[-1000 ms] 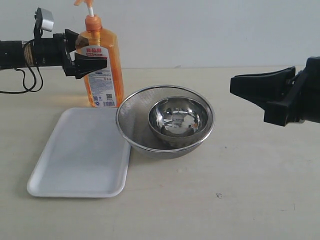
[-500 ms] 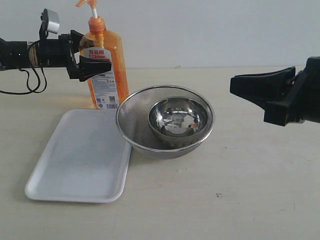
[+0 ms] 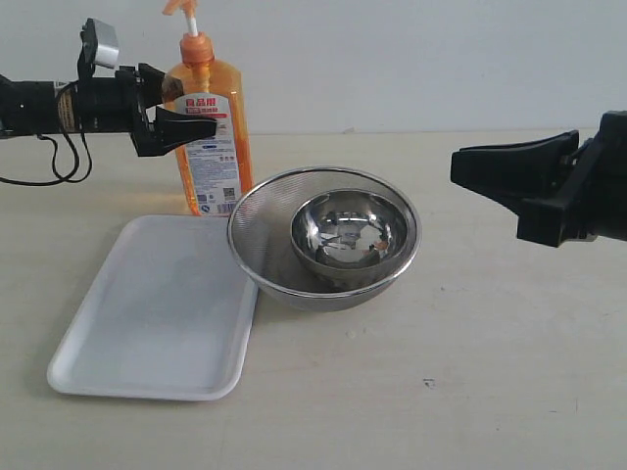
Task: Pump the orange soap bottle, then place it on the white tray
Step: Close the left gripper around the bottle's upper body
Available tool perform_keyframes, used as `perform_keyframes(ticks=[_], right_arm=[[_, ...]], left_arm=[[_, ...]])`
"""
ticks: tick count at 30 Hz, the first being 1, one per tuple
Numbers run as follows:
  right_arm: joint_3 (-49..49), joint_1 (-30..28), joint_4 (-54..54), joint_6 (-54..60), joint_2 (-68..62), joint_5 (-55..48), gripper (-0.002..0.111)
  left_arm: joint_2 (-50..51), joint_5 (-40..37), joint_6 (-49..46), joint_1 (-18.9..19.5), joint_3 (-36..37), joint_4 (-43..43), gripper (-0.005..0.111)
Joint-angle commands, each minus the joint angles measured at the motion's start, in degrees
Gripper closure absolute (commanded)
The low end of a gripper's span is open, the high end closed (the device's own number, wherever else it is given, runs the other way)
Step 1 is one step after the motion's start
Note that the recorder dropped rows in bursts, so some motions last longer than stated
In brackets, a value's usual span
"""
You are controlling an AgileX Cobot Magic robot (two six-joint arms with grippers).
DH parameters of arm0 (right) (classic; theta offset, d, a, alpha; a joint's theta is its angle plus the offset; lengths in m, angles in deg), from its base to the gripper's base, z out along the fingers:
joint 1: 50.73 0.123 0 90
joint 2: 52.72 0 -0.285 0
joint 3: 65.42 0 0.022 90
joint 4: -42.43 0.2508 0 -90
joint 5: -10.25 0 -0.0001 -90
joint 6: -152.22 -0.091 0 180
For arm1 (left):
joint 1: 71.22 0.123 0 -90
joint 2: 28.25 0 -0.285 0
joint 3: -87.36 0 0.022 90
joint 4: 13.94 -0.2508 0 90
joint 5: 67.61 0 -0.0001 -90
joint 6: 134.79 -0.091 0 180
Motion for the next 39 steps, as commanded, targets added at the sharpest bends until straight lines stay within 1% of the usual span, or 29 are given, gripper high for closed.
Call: perform_keyframes(ticks=[1, 5, 6, 8, 9, 11, 12, 15, 19, 22, 24, 26, 30, 32, 36, 39], right_arm=[[-0.2, 0.1, 0.2, 0.2, 0.2, 0.8, 0.108], [-0.2, 0.1, 0.2, 0.2, 0.2, 0.9, 0.108], [-0.2, 0.1, 0.2, 0.2, 0.2, 0.9, 0.108], [-0.2, 0.1, 0.2, 0.2, 0.2, 0.9, 0.108], [-0.2, 0.1, 0.2, 0.2, 0.2, 0.9, 0.108], [-0.2, 0.1, 0.1, 0.2, 0.2, 1.1, 0.108], [-0.2, 0.1, 0.1, 0.2, 0.2, 1.1, 0.108], [-0.2, 0.1, 0.1, 0.1, 0.2, 1.1, 0.108], [-0.2, 0.1, 0.1, 0.1, 0.2, 1.1, 0.108], [-0.2, 0.1, 0.1, 0.1, 0.2, 1.1, 0.108], [-0.2, 0.1, 0.1, 0.1, 0.2, 1.1, 0.108], [-0.2, 0.1, 0.1, 0.1, 0.2, 1.1, 0.108], [-0.2, 0.1, 0.1, 0.1, 0.2, 1.1, 0.108], [-0.2, 0.1, 0.1, 0.1, 0.2, 1.1, 0.108], [-0.2, 0.1, 0.1, 0.1, 0.2, 1.1, 0.108], [-0.2, 0.1, 0.1, 0.1, 0.2, 1.2, 0.108]], left_arm=[[0.3, -0.7, -0.1, -0.5, 0.3, 0.5, 0.033], [0.3, -0.7, -0.1, -0.5, 0.3, 1.4, 0.033], [0.3, -0.7, -0.1, -0.5, 0.3, 1.4, 0.037], [0.3, -0.7, -0.1, -0.5, 0.3, 1.4, 0.052], [0.3, -0.7, -0.1, -0.5, 0.3, 1.4, 0.064], [0.3, -0.9, -0.6, -0.5, 0.3, 1.5, 0.075], [0.3, -1.5, -0.6, -0.5, 0.3, 2.6, 0.075], [0.3, -5.7, 0.0, -0.5, 0.3, 5.6, 0.067], [0.3, -10.1, 0.7, -0.5, 0.3, 7.2, 0.065], [0.3, -5.3, 2.7, -0.3, 0.3, 6.7, 0.065], [0.3, -1.2, 2.2, -0.3, 0.3, 6.9, 0.065], [0.3, -1.8, 2.0, -0.5, 0.3, 6.9, 0.057], [0.3, -1.9, 2.9, -0.5, 0.3, 6.8, 0.029], [0.3, -1.9, 3.2, -0.5, 0.3, 6.2, 0.023], [0.3, -1.9, 3.2, -0.5, 0.3, 5.7, 0.023], [0.3, -1.9, 3.2, -0.5, 0.3, 7.0, 0.023]])
